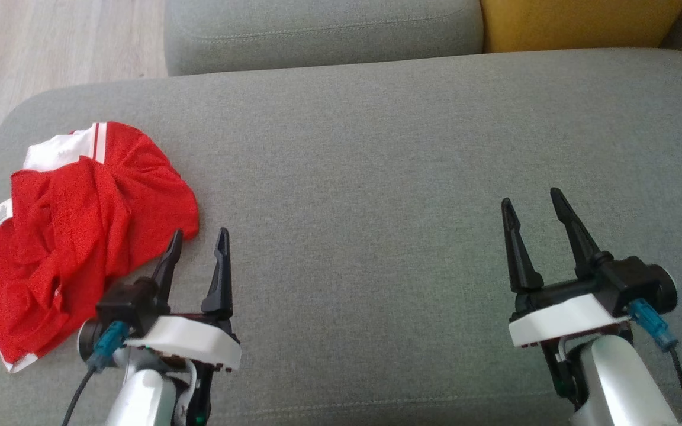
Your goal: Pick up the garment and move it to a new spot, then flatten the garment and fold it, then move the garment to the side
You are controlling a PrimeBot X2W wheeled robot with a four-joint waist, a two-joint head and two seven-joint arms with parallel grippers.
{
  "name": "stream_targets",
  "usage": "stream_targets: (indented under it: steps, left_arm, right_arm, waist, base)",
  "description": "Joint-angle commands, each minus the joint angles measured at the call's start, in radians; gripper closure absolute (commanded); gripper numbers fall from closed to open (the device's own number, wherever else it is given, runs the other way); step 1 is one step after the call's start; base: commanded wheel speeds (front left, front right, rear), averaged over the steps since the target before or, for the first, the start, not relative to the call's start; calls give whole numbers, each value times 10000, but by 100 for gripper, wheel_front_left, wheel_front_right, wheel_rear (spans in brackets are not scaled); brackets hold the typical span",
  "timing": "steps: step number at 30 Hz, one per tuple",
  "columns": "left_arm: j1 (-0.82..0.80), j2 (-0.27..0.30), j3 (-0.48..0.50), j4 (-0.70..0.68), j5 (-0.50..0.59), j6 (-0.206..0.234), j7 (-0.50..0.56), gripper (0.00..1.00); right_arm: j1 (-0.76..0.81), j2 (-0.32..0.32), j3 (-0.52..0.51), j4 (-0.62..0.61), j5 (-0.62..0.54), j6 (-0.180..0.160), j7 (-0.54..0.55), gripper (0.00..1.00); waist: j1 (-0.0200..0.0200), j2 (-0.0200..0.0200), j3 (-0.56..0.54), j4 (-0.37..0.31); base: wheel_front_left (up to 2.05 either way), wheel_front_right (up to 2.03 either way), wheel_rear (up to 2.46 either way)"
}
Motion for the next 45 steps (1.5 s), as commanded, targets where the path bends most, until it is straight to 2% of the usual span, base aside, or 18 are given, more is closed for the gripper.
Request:
stream_targets:
  steps: [1, 10, 20, 30, 38, 45]
  left_arm:
    - [-519, 18, 384, -272, 113, -91, -122, 0]
    - [-605, 7, 215, 102, -399, 62, -122, 0]
    - [-537, 6, 266, -101, -518, 311, -122, 0]
    - [-103, 5, 509, -462, -464, 381, -122, 0]
    - [-29, 5, 654, -597, -411, 390, -122, 0]
    - [-35, 5, 887, -712, -406, 383, -122, 0]
  right_arm:
    - [-483, 21, 238, -273, 10, 77, -122, 0]
    - [-432, 21, 381, -266, 87, 77, -123, 0]
    - [-322, 22, 866, -173, 120, 77, -60, 0]
    - [-203, 22, 1178, -93, 280, 77, -45, 0]
    - [-230, 22, 1319, 3, 389, 77, -52, 0]
    - [-285, 22, 1369, 46, 457, 77, -70, 0]
  waist:
    - [0, 0, 6, 8]
    - [0, 0, 61, 444]
    - [0, 0, -66, 1926]
    - [0, 0, -285, 3258]
    - [0, 0, -304, 3646]
    - [0, 0, -229, 3614]
  base:
    - [0, 0, 0]
    - [0, 0, 0]
    - [0, 0, 0]
    - [0, 0, 0]
    - [0, 0, 0]
    - [0, 0, 0]
